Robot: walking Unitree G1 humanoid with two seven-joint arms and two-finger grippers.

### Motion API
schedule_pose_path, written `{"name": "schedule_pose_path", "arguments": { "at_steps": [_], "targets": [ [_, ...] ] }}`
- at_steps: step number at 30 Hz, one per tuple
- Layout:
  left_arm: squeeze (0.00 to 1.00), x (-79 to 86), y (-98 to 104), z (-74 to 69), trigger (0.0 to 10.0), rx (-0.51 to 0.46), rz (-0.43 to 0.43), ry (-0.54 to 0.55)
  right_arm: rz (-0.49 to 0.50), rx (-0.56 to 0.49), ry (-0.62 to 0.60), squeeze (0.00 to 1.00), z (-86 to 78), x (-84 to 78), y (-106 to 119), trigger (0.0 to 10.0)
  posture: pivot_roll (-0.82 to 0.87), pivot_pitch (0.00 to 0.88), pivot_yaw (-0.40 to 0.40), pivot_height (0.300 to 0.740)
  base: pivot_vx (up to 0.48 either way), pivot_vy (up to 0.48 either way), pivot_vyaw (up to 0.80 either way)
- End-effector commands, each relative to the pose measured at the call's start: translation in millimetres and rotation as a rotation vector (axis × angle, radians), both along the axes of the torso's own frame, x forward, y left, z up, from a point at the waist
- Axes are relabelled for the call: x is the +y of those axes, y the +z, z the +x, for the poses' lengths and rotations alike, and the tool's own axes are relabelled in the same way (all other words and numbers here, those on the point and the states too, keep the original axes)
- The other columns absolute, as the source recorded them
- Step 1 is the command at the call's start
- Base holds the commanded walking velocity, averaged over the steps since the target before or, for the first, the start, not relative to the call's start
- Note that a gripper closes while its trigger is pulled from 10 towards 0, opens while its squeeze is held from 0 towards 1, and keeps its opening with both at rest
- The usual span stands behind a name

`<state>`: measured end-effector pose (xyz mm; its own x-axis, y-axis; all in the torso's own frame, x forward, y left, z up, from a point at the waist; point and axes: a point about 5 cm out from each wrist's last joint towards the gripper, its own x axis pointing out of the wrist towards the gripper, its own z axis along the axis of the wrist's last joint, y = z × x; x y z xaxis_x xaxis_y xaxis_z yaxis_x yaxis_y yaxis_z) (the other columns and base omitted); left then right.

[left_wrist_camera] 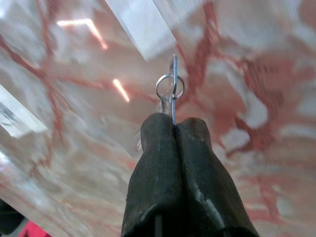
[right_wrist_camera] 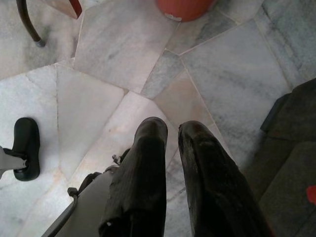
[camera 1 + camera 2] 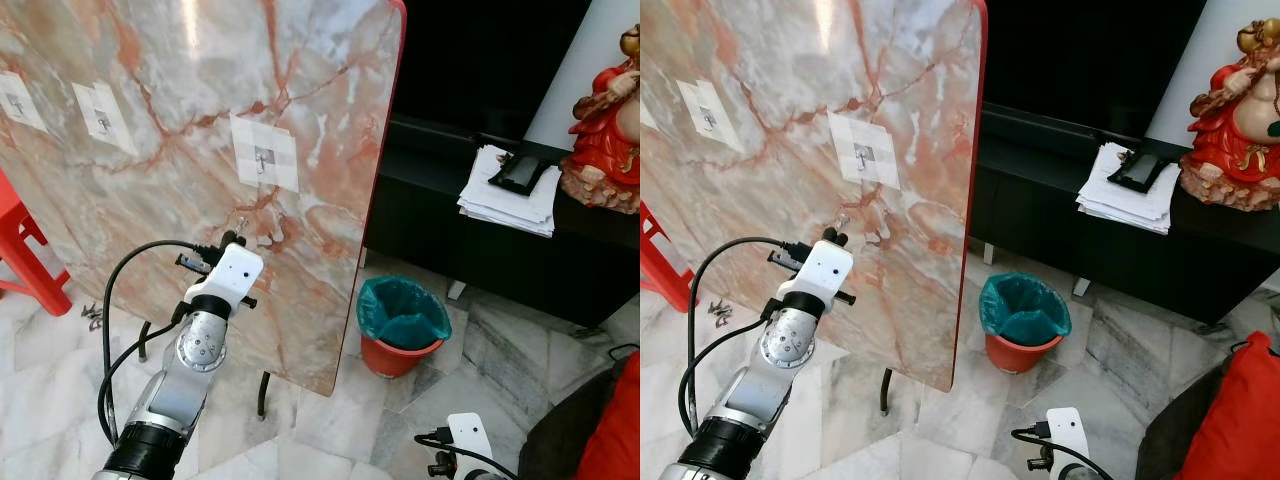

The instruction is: Hang keys on a hook

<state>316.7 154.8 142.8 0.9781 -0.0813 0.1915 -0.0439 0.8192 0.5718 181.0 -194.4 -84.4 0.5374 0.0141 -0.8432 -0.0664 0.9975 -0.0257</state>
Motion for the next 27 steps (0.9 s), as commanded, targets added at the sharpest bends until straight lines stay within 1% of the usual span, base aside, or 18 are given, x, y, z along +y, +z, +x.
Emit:
{"name": "schedule_pose_path", "arguments": {
  "at_steps": [1, 7, 11, 21, 27],
  "targets": [
    [0.00, -4.2, 14, 2.9, 10.0, -0.048, 0.006, 0.000, -0.005, -0.003, -0.003, 0.00, -0.6, -3.6, 0, 10.0, -0.06, 0.000, -0.084, 0.740, 0.000, 0.000, 0.00],
    [0.00, -7.2, 25, 5.2, 10.0, -0.088, 0.006, -0.003, -0.006, -0.007, -0.001, 0.00, 0.0, -3.5, 1, 10.0, -0.06, 0.000, -0.087, 0.740, 0.000, 0.000, 0.00],
    [0.00, -11.5, 37, 10.9, 10.0, -0.118, 0.008, -0.012, -0.006, -0.011, 0.003, 0.00, 1.2, -2.5, 1, 10.0, -0.06, 0.000, -0.088, 0.740, 0.000, 0.000, 0.00],
    [0.00, -16.3, 44, 15.7, 10.0, -0.140, -0.007, -0.009, -0.006, -0.011, 0.005, 0.00, 0.2, -0.6, 0, 10.0, -0.06, 0.000, -0.080, 0.740, 0.000, 0.000, 0.00],
    [0.00, -14.1, 42, 17.5, 10.0, -0.130, -0.012, 0.002, -0.002, -0.009, 0.006, 0.00, -0.7, 0.9, 0, 10.0, -0.06, 0.000, -0.073, 0.740, 0.000, 0.000, 0.00]
  ]
}}
